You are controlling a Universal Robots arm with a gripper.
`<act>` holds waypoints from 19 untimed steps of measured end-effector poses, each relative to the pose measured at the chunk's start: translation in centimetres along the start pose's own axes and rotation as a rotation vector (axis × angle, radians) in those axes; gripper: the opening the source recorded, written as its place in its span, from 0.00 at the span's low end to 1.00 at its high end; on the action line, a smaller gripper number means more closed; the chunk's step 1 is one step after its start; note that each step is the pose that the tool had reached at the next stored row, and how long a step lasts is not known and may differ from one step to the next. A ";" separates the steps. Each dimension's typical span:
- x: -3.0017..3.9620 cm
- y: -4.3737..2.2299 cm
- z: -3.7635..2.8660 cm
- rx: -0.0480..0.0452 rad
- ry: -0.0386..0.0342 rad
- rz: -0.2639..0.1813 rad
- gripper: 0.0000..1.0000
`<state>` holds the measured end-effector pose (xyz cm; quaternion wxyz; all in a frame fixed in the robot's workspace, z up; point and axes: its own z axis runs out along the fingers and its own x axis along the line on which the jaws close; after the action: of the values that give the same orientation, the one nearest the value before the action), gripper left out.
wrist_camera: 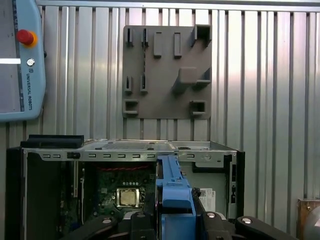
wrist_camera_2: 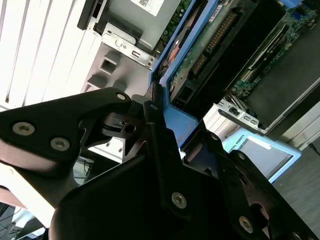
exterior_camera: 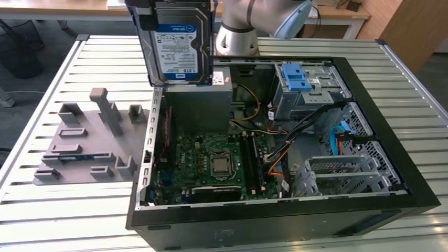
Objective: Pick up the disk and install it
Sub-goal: 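Pick up the disk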
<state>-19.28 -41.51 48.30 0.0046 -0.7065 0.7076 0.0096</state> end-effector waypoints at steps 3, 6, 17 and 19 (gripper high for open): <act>0.04 -0.20 -0.01 0.0000 0.0000 0.000 0.36; 0.11 -0.27 0.00 -0.0001 0.0000 -0.007 0.36; 1.18 -1.20 -0.04 -0.0002 0.0001 -0.009 0.36; 1.48 -1.47 -0.04 -0.0001 0.0001 -0.009 0.36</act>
<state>-17.81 -42.99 48.30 0.0046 -0.7096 0.7045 0.0096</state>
